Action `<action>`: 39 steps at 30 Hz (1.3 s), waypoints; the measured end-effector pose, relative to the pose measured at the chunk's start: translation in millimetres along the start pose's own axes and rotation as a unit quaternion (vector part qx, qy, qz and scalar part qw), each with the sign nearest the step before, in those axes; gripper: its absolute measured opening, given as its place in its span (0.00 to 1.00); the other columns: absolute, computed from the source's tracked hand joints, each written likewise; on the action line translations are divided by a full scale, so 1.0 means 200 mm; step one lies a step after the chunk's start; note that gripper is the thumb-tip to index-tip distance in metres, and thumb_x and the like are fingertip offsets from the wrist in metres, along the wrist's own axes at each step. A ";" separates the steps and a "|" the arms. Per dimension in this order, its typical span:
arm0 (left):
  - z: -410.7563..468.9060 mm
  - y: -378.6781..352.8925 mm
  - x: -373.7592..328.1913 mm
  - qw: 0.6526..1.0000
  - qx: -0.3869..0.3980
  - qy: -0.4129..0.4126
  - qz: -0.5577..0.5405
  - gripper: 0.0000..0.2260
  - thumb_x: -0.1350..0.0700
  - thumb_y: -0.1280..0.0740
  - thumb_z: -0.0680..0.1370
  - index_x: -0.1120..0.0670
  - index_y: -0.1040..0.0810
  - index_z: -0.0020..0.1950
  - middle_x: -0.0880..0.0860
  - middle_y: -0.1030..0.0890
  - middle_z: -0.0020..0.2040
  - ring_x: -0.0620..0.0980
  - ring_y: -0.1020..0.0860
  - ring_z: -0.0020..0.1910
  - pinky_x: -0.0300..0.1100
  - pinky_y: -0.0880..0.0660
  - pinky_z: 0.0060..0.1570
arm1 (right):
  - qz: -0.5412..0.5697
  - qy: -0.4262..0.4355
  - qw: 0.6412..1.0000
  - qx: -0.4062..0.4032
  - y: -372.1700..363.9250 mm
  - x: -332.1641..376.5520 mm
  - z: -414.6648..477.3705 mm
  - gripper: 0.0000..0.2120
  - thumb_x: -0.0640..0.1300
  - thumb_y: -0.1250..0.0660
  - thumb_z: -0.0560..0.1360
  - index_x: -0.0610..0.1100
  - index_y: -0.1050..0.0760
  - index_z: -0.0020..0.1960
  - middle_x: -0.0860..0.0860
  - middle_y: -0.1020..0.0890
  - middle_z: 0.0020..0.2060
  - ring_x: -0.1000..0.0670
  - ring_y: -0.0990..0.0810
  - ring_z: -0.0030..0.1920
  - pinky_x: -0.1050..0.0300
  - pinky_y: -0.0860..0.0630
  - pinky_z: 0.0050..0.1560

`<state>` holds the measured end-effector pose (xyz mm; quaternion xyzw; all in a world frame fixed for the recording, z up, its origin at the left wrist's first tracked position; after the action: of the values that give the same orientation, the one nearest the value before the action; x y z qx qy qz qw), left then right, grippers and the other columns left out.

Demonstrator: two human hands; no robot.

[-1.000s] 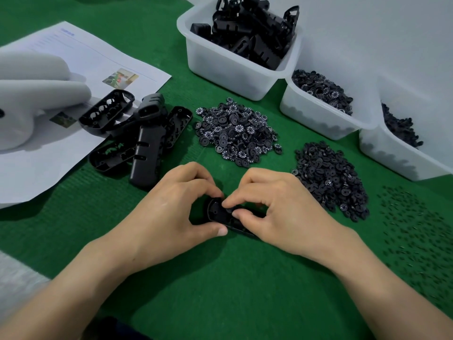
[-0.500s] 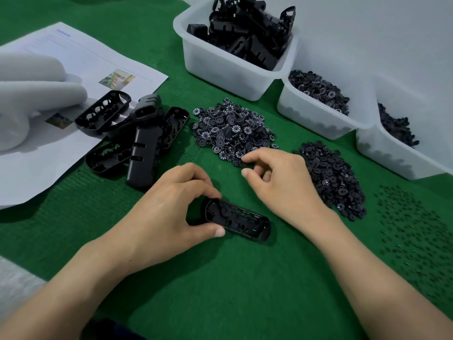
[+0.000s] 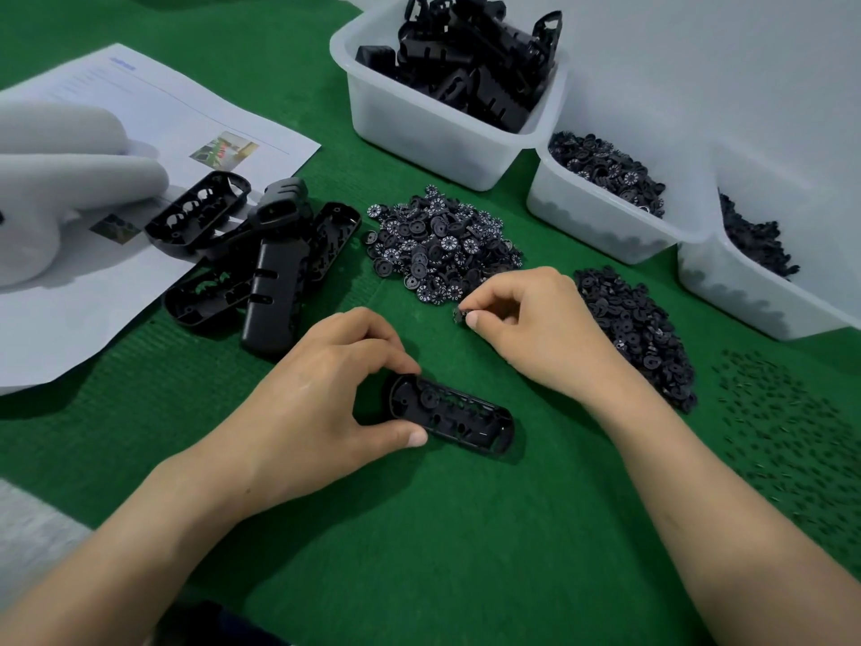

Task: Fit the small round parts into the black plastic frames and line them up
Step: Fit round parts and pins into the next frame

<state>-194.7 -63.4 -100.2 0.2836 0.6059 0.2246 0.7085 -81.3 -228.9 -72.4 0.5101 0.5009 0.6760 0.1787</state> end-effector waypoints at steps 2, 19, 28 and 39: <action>0.00 0.00 0.00 1.000 0.001 0.001 0.001 0.24 0.35 0.35 0.63 0.46 0.22 0.53 0.40 0.29 0.52 0.39 0.30 0.54 0.32 0.32 0.55 | 0.043 -0.012 0.999 -0.005 0.00 -0.01 -0.03 0.05 0.39 0.31 0.72 0.47 0.18 0.41 0.61 0.21 0.32 0.66 0.26 0.30 0.77 0.32 0.32; 0.00 0.00 0.01 1.000 -0.009 0.000 -0.001 0.25 0.35 0.36 0.62 0.48 0.21 0.52 0.41 0.28 0.51 0.41 0.29 0.53 0.36 0.30 0.54 | 0.014 0.226 0.973 -0.043 -0.03 0.03 -0.32 0.01 0.36 0.28 0.68 0.40 0.18 0.37 0.50 0.19 0.38 0.49 0.23 0.39 0.56 0.27 0.42; 0.00 0.00 0.00 1.000 -0.009 0.001 -0.006 0.25 0.35 0.35 0.62 0.48 0.21 0.52 0.40 0.29 0.51 0.41 0.29 0.53 0.37 0.29 0.54 | -0.074 0.296 0.950 -0.059 -0.04 0.01 -0.31 0.03 0.38 0.30 0.71 0.40 0.18 0.41 0.48 0.19 0.39 0.46 0.24 0.38 0.53 0.27 0.38; 0.00 0.00 0.01 1.000 -0.008 -0.003 -0.008 0.25 0.35 0.35 0.63 0.48 0.21 0.53 0.40 0.29 0.51 0.41 0.28 0.53 0.38 0.29 0.54 | -0.002 0.104 0.991 -0.085 -0.01 0.01 -0.19 0.07 0.43 0.29 0.69 0.46 0.20 0.47 0.57 0.21 0.35 0.59 0.28 0.31 0.67 0.30 0.39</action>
<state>-195.0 -62.3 -102.4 0.2741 0.6043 0.2230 0.7141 -115.7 -244.5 -72.3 0.4193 0.4584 0.7650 0.1696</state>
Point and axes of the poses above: each hand's wrist, its own z-axis towards the middle knuckle, its own y-axis out of the back of the hand, x = y × z, the point moved 1 cm from there along z, towards the middle knuckle
